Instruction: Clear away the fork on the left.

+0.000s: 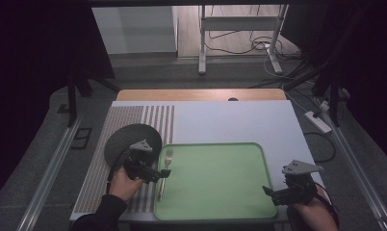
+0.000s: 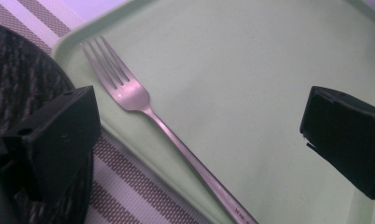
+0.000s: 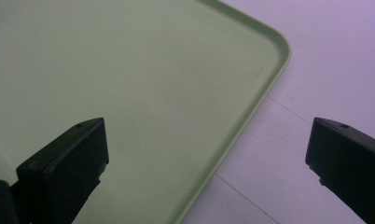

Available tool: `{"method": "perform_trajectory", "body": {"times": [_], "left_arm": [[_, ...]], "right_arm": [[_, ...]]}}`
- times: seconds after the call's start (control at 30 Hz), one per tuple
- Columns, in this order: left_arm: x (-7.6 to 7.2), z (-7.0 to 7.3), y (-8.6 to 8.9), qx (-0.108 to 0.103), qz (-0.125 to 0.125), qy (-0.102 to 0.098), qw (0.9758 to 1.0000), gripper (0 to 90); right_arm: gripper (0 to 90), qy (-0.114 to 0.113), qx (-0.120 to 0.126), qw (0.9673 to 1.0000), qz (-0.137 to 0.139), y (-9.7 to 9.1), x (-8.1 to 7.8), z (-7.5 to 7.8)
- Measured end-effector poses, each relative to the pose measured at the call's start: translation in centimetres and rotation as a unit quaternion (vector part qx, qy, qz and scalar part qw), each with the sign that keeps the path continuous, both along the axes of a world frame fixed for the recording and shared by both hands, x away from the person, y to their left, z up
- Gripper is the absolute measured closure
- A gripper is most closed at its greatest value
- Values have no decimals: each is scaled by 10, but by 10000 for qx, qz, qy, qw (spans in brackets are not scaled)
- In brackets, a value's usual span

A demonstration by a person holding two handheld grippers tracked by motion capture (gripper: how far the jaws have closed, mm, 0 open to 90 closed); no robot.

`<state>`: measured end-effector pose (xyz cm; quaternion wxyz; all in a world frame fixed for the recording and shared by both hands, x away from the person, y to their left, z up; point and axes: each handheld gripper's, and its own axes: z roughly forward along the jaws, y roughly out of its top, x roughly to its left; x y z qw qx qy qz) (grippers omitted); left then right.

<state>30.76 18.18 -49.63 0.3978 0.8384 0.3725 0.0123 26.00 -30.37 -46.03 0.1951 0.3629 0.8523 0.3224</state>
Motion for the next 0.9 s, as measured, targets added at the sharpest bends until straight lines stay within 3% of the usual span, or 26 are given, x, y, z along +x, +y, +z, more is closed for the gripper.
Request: {"method": "perform_trajectory", "body": {"times": [0.2,0.33,0.9], "left_arm": [[-9,4,12,19,161,-156,9997,0],[-16,5,20,153,351,-255,9989,0],[-45,2,59,-46,778,-106,9969,0]], "right_arm": [[0,5,31,10000,-3,0,0,0],[0,12,40,10000,-12,0,0,0],[0,17,76,9999,-105,-2,-1,0]]}}
